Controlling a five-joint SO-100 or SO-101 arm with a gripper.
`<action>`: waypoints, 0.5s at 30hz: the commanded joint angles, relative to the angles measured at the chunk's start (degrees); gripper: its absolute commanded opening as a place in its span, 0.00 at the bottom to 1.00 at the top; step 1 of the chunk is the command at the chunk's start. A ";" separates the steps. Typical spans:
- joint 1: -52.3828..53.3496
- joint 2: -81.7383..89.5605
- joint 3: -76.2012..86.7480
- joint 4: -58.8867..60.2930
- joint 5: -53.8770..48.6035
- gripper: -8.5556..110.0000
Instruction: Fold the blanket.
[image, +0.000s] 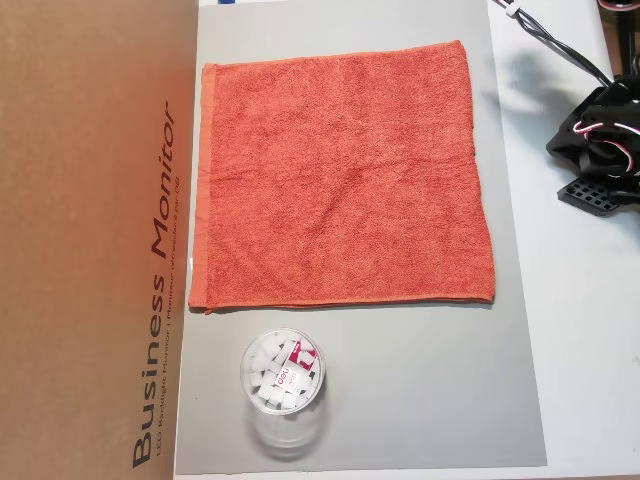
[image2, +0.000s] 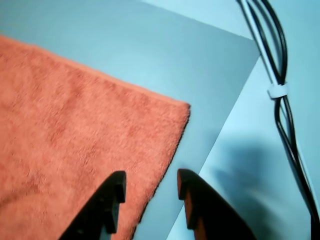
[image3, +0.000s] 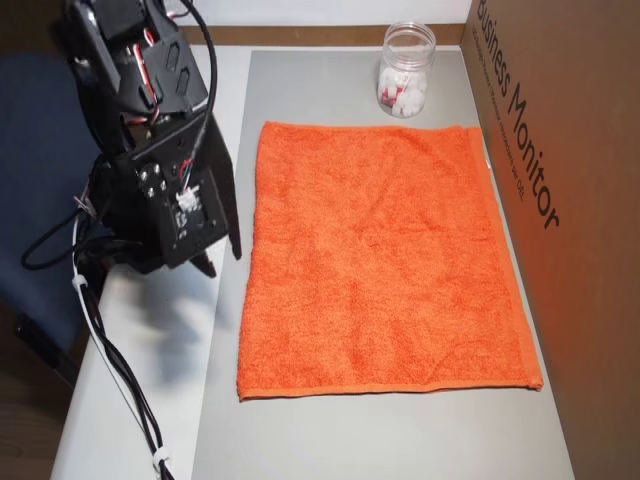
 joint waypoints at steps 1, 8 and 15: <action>2.90 -2.55 -0.62 -3.69 0.44 0.16; 7.03 -8.61 -0.35 -7.38 0.44 0.16; 9.32 -15.64 -0.26 -11.78 0.44 0.20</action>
